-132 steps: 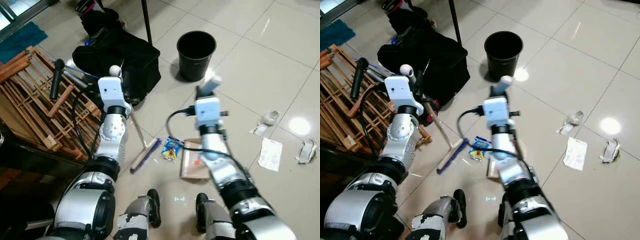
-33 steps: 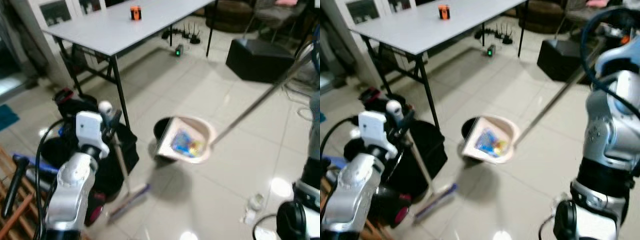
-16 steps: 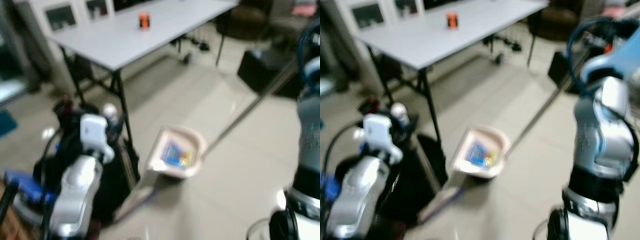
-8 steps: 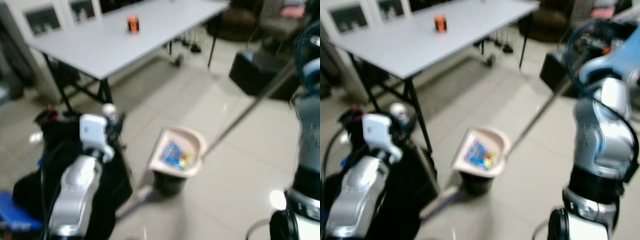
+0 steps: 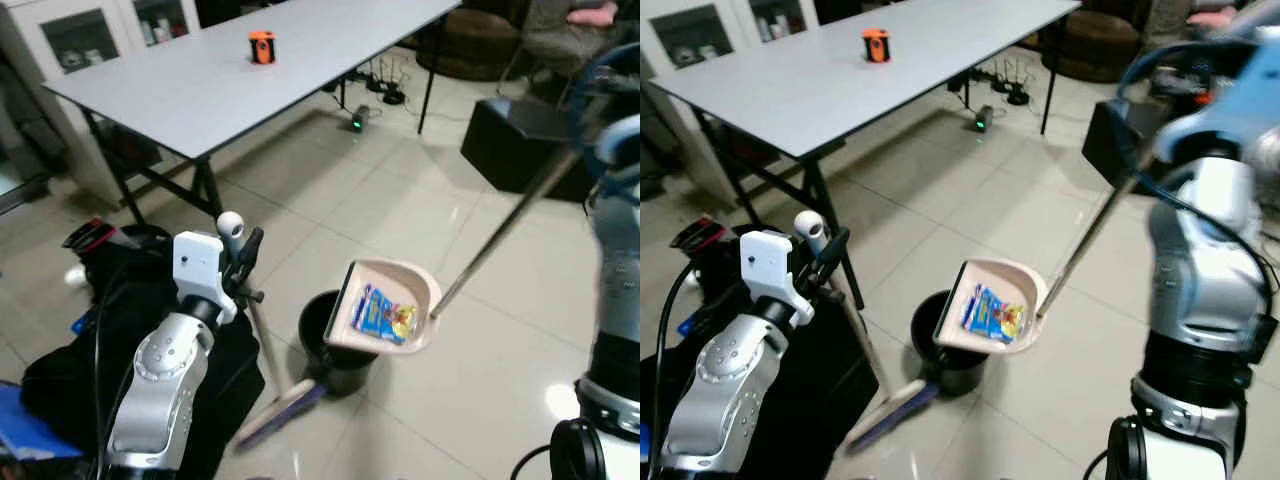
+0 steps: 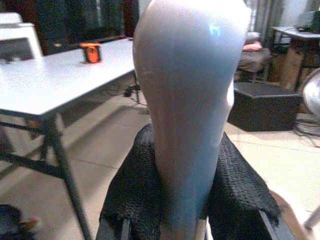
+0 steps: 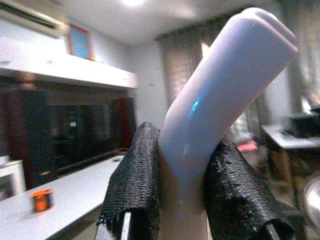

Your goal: Sweep floor

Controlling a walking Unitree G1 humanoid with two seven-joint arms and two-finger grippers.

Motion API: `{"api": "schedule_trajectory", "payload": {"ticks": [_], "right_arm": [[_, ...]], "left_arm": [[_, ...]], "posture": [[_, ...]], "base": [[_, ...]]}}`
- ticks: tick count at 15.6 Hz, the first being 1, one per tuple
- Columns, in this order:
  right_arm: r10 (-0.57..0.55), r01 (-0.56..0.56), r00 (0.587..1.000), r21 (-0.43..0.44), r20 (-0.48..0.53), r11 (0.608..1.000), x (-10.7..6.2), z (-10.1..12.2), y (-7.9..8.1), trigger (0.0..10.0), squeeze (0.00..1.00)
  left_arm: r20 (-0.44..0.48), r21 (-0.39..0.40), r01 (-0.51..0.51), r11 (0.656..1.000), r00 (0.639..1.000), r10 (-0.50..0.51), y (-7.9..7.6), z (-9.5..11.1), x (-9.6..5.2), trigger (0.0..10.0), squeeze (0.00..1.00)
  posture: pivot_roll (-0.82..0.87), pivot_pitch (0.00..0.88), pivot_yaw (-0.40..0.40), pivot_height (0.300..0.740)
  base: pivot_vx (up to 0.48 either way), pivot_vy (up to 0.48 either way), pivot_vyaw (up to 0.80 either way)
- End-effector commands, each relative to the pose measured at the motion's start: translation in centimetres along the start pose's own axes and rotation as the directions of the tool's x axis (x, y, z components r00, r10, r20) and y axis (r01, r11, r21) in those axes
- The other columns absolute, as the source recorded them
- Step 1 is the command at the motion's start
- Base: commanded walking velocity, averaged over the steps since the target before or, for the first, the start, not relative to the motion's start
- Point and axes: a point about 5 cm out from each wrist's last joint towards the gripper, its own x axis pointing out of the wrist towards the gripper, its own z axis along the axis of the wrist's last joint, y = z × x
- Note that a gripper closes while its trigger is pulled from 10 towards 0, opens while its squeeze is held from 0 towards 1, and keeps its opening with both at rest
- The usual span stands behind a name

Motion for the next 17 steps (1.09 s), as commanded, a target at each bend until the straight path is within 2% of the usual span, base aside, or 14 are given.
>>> {"api": "schedule_trajectory", "payload": {"ticks": [1, 3, 5, 6, 10, 15, 17], "right_arm": [[0.014, -0.012, 0.998, -0.032, 0.065, 0.999, 0.3, 0.8, 0.0, 10.0, 0.00], [0.070, -0.065, 0.994, -0.059, 0.081, 0.996, 0.1, 0.3, 1.1, 10.0, 0.00], [0.162, -0.150, 0.979, -0.103, 0.122, 0.983, -0.7, -0.4, 3.2, 10.0, 0.00], [0.208, -0.195, 0.968, -0.105, 0.143, 0.975, -1.3, -0.8, 4.5, 10.0, 0.00], [0.329, -0.317, 0.930, -0.096, 0.164, 0.943, -2.8, -2.1, 7.9, 10.0, 0.00], [0.498, -0.465, 0.837, -0.187, 0.226, 0.865, -6.2, -4.5, 12.8, 10.0, 0.00], [0.547, -0.511, 0.802, -0.199, 0.241, 0.836, -7.1, -4.8, 13.9, 10.0, 0.00]], "left_arm": [[0.019, 0.021, -0.013, 1.000, 1.000, 0.013, 0.4, 0.6, -0.1, 10.0, 0.00], [0.017, 0.021, -0.013, 1.000, 1.000, 0.013, 0.5, 0.7, -0.1, 10.0, 0.00], [0.016, 0.031, -0.013, 0.999, 1.000, 0.013, 0.6, 0.6, 0.0, 10.0, 0.00], [0.017, 0.033, -0.015, 0.999, 1.000, 0.014, 0.5, 0.6, 0.0, 10.0, 0.00], [0.017, 0.046, -0.007, 0.999, 1.000, 0.006, 0.4, 0.6, 0.1, 10.0, 0.00], [0.018, 0.059, -0.021, 0.998, 1.000, 0.020, 0.6, 0.7, 0.1, 10.0, 0.00], [0.016, 0.063, -0.019, 0.998, 1.000, 0.018, 0.7, 0.7, 0.0, 10.0, 0.00]], "posture": [[0.05, 0.000, 0.027, 0.740], [0.05, 0.000, 0.031, 0.740], [0.05, 0.000, 0.031, 0.740], [0.06, 0.000, 0.034, 0.740], [0.06, 0.000, 0.036, 0.740], [0.08, 0.000, 0.038, 0.740], [0.08, 0.000, 0.042, 0.740]], "base": [[0.000, 0.000, 0.00], [0.000, 0.000, 0.00], [0.000, 0.000, 0.00], [0.000, 0.000, 0.00], [0.000, 0.000, 0.00], [0.000, 0.000, 0.00], [0.000, 0.000, 0.00]]}}
